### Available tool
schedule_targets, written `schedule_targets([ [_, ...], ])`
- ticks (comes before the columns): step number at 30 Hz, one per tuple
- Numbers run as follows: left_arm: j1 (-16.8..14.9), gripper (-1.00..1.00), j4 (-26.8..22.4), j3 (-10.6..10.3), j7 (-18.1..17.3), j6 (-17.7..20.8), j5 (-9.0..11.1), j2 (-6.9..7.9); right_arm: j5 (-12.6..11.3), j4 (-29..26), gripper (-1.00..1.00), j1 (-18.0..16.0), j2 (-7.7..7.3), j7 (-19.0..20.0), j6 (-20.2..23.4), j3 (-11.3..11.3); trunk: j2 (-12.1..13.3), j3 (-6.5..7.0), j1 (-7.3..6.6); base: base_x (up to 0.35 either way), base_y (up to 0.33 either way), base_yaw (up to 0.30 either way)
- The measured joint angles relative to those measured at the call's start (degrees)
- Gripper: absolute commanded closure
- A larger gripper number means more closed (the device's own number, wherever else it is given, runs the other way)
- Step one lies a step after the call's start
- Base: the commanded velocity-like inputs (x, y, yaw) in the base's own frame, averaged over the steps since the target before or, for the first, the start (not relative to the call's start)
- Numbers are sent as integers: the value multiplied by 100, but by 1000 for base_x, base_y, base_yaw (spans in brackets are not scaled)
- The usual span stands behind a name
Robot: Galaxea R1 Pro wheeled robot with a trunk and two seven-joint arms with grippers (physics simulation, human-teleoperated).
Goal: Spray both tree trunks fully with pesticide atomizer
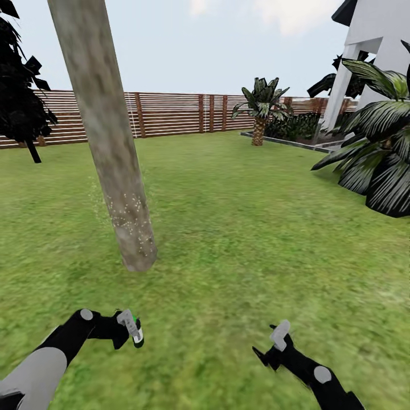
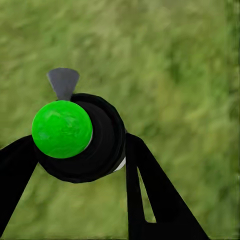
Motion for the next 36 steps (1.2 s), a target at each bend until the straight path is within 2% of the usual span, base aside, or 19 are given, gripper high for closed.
schedule_targets([
  [2, 66, 100, 36, 54, -60, -47, -44, 66, -68, -18, -100, -65, 56, -64, -3, -65, 0, 0, 0, 0, 0, 0],
  [6, 148, 100, 43, 70, -146, 27, -6, 182, -92, -8, -100, -95, 51, -159, -2, -194, 0, 0, 0, 0, 0, 0],
  [14, 71, 100, 44, 26, -277, 102, -78, -79, -87, -2, -100, -112, 34, -136, 4, -148, 0, 0, 0, 0, 0, 0],
  [22, 47, 100, -27, -234, -518, 122, -327, -341, -97, -99, -100, -238, 78, 121, 13, 109, 0, 0, 0, 0, 0, 0],
  [23, 48, 100, -35, -843, -1248, 114, -389, -494, -92, -100, -100, -292, 82, 1103, 5, 525, 0, -1, 0, 0, 0, 0],
  [24, 48, 100, -48, -910, -1412, 120, -340, -833, -96, -101, -100, -344, 85, 1396, 12, 541, 0, 0, 0, 0, 0, 0],
  [26, 29, 100, -53, -1013, -1491, 123, -356, -798, -97, -102, -100, -399, 93, 1654, 13, 546, 0, 0, 0, 0, 0, 0],
  [28, 1, 100, -58, -1059, -1567, 129, -356, -811, -96, -97, -100, -414, 96, 1728, 13, 548, 0, 0, 0, 0, 0, 0],
  [29, -14, 100, -60, -1067, -1600, 131, -355, -822, -96, -95, 100, -417, 98, 1741, 13, 550, 0, 0, 0, 0, 0, 0],
  [30, -23, 100, -61, -1074, -1619, 128, -359, -851, -96, -94, 100, -418, 101, 1750, 13, 575, 0, 0, 0, 0, 0, 0],
  [33, -31, 100, -56, -1130, -1637, 129, -373, -935, -105, -100, 100, -419, 107, 1831, 18, 1260, 0, 0, 0, 0, 0, 0],
  [35, -31, 100, -55, -1418, -1636, 223, -371, -945, -111, -102, 100, -419, 130, 1840, 20, 1424, 0, 0, 0, 0, 0, 0],
  [36, -32, 100, -55, -1599, -1638, 386, -362, -948, -113, -102, 100, -419, 181, 1844, 20, 1462, 0, 0, 0, 0, 0, 0],
])
